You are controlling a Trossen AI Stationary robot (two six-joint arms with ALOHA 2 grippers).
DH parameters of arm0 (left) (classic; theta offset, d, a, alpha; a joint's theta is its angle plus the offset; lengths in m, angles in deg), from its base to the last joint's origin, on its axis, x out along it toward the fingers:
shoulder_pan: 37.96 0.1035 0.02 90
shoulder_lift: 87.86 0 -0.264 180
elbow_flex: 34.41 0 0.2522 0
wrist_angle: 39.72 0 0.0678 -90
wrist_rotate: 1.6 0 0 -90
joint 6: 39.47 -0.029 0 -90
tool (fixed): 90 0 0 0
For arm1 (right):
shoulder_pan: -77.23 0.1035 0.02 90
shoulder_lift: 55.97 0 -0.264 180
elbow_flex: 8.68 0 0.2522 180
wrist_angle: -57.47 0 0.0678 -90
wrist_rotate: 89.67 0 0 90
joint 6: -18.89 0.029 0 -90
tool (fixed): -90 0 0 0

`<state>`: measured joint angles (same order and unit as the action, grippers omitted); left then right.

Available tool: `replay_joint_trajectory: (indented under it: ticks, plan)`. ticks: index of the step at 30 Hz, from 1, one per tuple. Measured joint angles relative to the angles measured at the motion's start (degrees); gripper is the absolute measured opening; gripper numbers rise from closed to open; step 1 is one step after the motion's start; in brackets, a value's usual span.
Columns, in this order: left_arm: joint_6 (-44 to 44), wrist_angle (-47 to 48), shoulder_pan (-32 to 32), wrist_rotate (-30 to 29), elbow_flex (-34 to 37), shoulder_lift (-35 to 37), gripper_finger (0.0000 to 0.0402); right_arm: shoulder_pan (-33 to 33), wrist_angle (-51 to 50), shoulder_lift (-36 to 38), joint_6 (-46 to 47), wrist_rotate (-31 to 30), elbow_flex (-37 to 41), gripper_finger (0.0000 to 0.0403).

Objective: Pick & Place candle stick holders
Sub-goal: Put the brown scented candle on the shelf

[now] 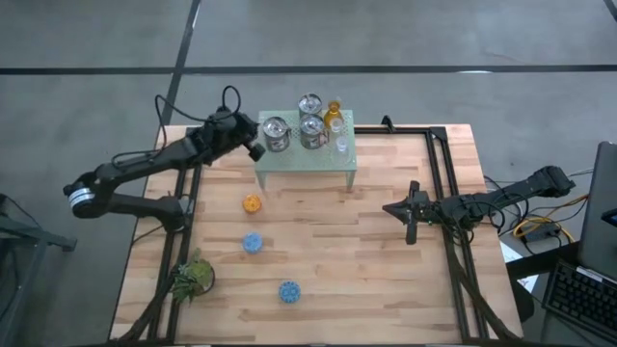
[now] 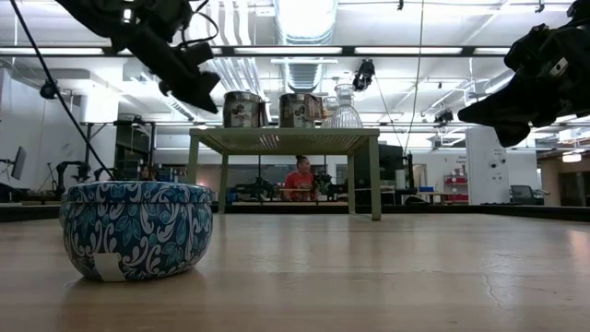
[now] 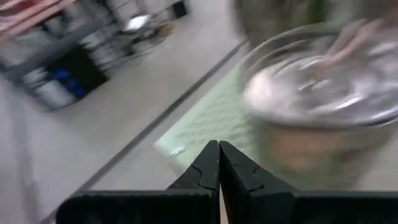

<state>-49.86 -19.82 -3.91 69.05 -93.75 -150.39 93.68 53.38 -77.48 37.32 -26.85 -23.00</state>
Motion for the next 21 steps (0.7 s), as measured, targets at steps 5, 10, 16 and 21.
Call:
replay_joint_trajectory:
  ticks: [5,10,16,21]
  plan:
    - [2.1,-4.3,2.1,6.7,0.0,-1.2,0.0005,0.0,0.0,0.0,0.0,0.0,0.0,0.0008]
    - [0.9,-4.9,3.3,10.4,0.0,-2.8,0.0005,0.0,0.0,0.0,0.0,0.0,0.0,0.0008]
    - [1.3,-6.1,3.7,16.9,0.0,-4.7,0.0005,0.0,0.0,0.0,0.0,0.0,0.0,0.0008]
    - [-0.1,-6.2,3.7,17.5,0.0,-5.2,0.0005,0.0,0.0,0.0,0.0,0.0,0.0,0.0008]
